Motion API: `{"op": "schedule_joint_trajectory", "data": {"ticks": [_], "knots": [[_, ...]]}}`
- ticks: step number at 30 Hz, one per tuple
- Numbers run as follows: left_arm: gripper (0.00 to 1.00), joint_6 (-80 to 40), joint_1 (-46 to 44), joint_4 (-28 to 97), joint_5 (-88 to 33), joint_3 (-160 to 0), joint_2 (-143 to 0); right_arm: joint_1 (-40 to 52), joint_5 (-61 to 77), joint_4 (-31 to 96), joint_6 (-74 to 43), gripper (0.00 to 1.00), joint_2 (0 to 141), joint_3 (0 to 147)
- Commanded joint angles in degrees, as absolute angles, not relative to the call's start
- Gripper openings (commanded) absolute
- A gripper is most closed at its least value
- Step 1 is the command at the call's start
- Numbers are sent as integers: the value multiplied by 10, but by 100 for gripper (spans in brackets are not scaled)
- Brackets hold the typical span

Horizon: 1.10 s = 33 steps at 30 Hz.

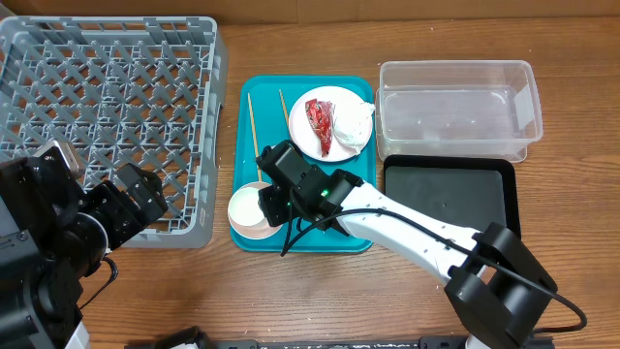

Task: Sort waste into correct bins and load items into the dishwasher
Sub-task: 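Lift the white cup with the left gripper and place it in the dish rack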

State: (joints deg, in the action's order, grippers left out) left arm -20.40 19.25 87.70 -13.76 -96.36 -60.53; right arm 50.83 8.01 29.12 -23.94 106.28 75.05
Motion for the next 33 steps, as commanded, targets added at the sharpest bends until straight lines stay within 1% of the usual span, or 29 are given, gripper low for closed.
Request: {"op": "schedule_joint_trajectory", "data": {"ticks": [1, 3, 5, 6, 7, 8, 9, 11, 14, 16, 19, 23, 25, 28, 29, 30, 31, 33], "knots": [[100, -188, 195, 877, -147, -965, -606, 509, 53, 286, -239, 36, 1076, 761], [100, -188, 195, 876, -147, -965, -607, 509, 57, 284, -241, 36, 1084, 761], [100, -188, 195, 876, -147, -965, -608, 509, 68, 281, -241, 33, 1093, 761], [100, -188, 195, 876, -146, -965, -608, 509, 72, 281, -241, 29, 1096, 761], [100, -188, 195, 876, -146, -965, -608, 509, 76, 282, -241, 19, 1098, 761], [100, -188, 195, 876, -146, -965, -608, 509, 83, 284, -241, 12, 1098, 762], [100, -187, 195, 876, -146, -965, -608, 509, 92, 287, -241, 8, 1095, 763], [100, -179, 195, 876, -146, -965, -608, 508, 100, 290, -241, 4, 1087, 769], [100, -178, 195, 876, -147, -965, -611, 503, 100, 309, -241, 4, 1066, 781], [100, -164, 195, 874, -178, -965, -613, 492, 100, 344, -241, 4, 1044, 796], [100, -88, 195, 852, -311, -965, -627, 466, 107, 391, -240, 4, 998, 815], [100, -26, 195, 836, -454, -965, -674, 411, 150, 420, -240, 4, 918, 822], [100, 34, 195, 849, -546, -965, -710, 378, 188, 423, -240, 4, 875, 822], [100, 149, 194, 904, -690, -965, -764, 326, 251, 422, -236, 4, 816, 822], [100, 221, 193, 955, -745, -965, -799, 293, 323, 416, -210, 4, 785, 822], [98, 245, 191, 968, -759, -964, -813, 276, 367, 412, -199, 4, 771, 822], [96, 241, 185, 968, -761, -960, -823, 260, 412, 406, -188, 4, 760, 822], [98, 241, 170, 968, -775, -957, -837, 236, 487, 393, -170, 4, 746, 822]]}}
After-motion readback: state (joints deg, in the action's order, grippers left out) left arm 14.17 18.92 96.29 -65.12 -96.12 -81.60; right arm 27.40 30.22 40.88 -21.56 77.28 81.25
